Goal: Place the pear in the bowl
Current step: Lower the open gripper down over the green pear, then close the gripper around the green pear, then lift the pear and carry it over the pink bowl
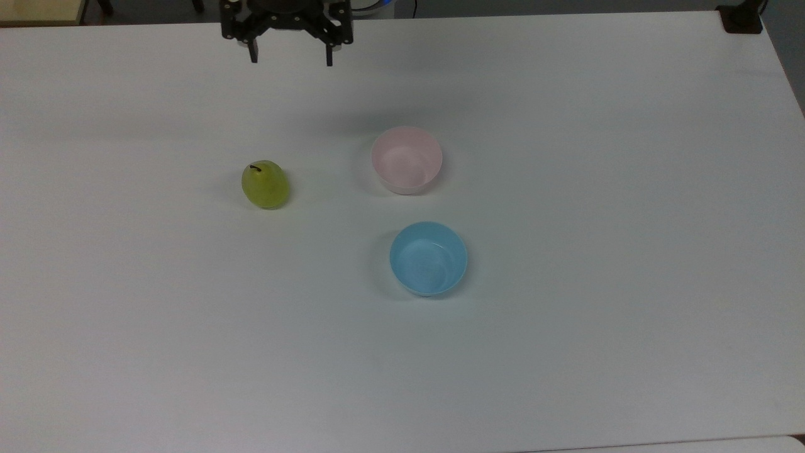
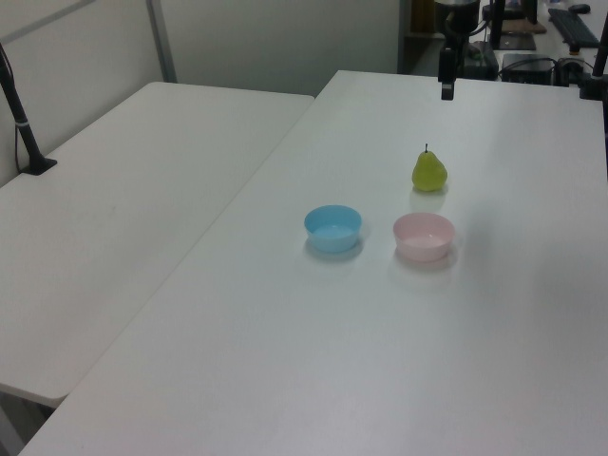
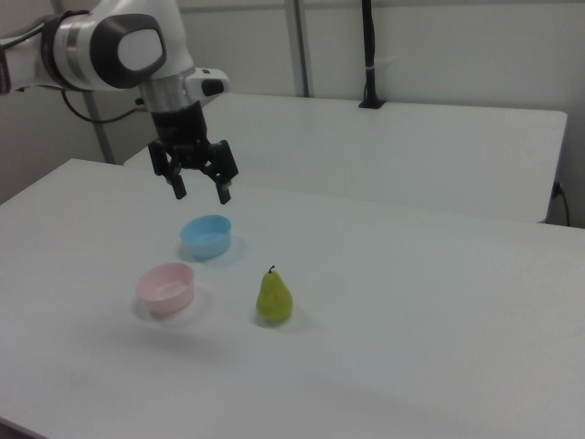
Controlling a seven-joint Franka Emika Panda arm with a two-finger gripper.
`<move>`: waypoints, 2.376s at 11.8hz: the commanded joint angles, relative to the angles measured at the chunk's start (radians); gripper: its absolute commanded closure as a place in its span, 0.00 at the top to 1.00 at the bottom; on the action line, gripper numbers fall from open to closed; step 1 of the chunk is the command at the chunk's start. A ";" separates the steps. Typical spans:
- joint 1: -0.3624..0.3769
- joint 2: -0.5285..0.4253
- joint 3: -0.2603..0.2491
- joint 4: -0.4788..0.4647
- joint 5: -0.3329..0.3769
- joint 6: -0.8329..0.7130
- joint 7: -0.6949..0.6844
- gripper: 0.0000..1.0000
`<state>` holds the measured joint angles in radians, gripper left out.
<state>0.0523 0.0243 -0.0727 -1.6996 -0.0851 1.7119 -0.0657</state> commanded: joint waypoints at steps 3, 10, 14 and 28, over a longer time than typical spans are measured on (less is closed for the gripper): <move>-0.109 0.068 -0.009 -0.014 0.018 0.087 -0.192 1.00; -0.137 0.259 -0.010 -0.092 0.004 0.307 -0.235 1.00; -0.126 0.338 -0.009 -0.092 0.002 0.380 -0.235 1.00; -0.118 0.105 0.005 -0.080 0.010 0.175 -0.246 0.31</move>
<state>-0.0762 0.2154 -0.0753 -1.7775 -0.0846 1.9759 -0.3036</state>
